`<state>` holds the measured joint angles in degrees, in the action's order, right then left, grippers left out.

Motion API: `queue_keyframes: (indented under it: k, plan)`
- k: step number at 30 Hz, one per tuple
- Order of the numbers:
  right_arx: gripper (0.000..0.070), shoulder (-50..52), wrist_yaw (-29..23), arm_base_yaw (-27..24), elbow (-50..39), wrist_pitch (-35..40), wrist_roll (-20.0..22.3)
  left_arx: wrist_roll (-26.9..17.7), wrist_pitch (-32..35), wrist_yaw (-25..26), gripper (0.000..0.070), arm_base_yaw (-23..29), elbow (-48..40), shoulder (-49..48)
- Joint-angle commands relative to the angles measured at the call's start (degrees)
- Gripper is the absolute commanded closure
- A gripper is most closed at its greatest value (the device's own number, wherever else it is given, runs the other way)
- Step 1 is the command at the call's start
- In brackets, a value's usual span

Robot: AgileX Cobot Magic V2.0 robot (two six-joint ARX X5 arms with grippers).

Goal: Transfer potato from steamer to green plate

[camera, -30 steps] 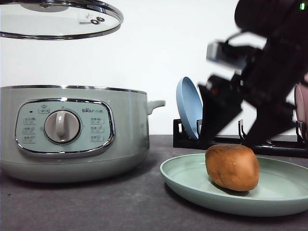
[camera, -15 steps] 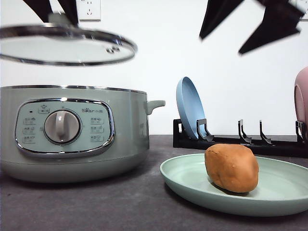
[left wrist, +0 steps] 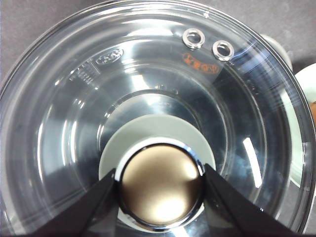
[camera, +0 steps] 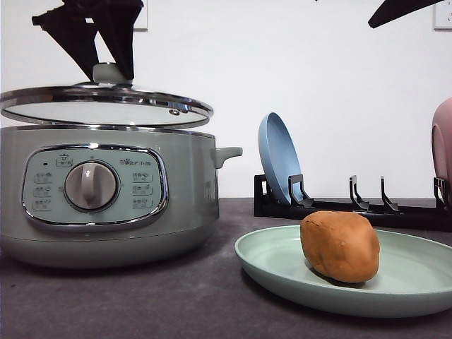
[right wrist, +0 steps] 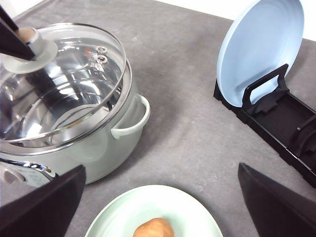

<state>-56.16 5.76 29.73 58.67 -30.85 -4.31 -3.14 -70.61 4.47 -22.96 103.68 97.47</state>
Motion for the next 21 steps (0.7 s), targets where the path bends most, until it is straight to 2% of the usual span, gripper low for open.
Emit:
queue_keyframes:
  k: [1, 21]
  plan:
    - [0.0075, -0.28, -0.26, 0.02, 1.03, 0.26, 0.51, -0.66, 1.29, 0.26, 0.0700, -0.33, 1.79, 1.03]
    - [0.0075, -0.28, -0.24, -0.79, 1.03, -0.09, 0.72, -0.94, 1.19, 0.24, 0.0700, -0.31, 1.79, 3.21]
